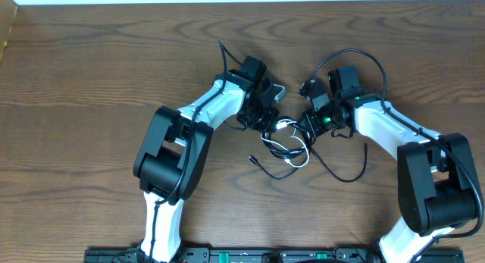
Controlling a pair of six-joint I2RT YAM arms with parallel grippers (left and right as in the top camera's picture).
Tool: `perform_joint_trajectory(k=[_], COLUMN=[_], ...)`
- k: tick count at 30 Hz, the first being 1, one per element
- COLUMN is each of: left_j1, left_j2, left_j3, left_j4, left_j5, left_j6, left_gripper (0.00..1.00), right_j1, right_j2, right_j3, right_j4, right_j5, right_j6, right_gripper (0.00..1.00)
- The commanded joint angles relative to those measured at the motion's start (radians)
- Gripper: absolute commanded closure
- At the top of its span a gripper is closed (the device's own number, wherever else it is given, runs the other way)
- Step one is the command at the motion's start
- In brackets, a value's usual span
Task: Untangle cables
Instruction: 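Hold the bundle with both grippers and shift the loops slightly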
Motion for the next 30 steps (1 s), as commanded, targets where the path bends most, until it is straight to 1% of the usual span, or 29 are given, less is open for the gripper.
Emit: perform_joint_trajectory(k=[1,10,12,14,15,23,30], left_j1=[-0.002,-0.002,-0.002,-0.002,-0.001,0.02,0.064], left_j2=[0.037,0.037,0.037,0.037,0.037,0.037,0.037], left_j3=[-0.023,-0.023,-0.023,-0.023,-0.023,-0.023,-0.023], left_j4=[-0.001,-0.002,-0.002,-0.003,-0.003,-0.005,-0.031], left_j5=[-0.013,-0.013,-0.013,-0.014,-0.017,-0.032,-0.032], left_j6=[0.014,0.014,0.014,0.014,0.014,0.013,0.013], left_gripper=[0.93,0.92,0.93,0.92,0.92,0.92,0.92], right_j1=[0.005,0.005,0.005,0.005,0.005,-0.005,-0.042], right_j2=[0.01,0.029,0.038,0.042,0.042,0.03,0.007], right_j3=[-0.004,-0.012,-0.012,-0.012,-0.013,-0.002,-0.001], right_j4=[-0.002,0.006,0.013,0.019,0.019,0.039,0.084], right_j5=[0.001,0.019,0.02,0.02,0.024,0.038,0.043], right_j6=[-0.019,-0.03,-0.029,-0.026,-0.024,0.086,0.244], right_gripper=[0.83,0.85,0.91,0.98,0.99,0.99,0.99])
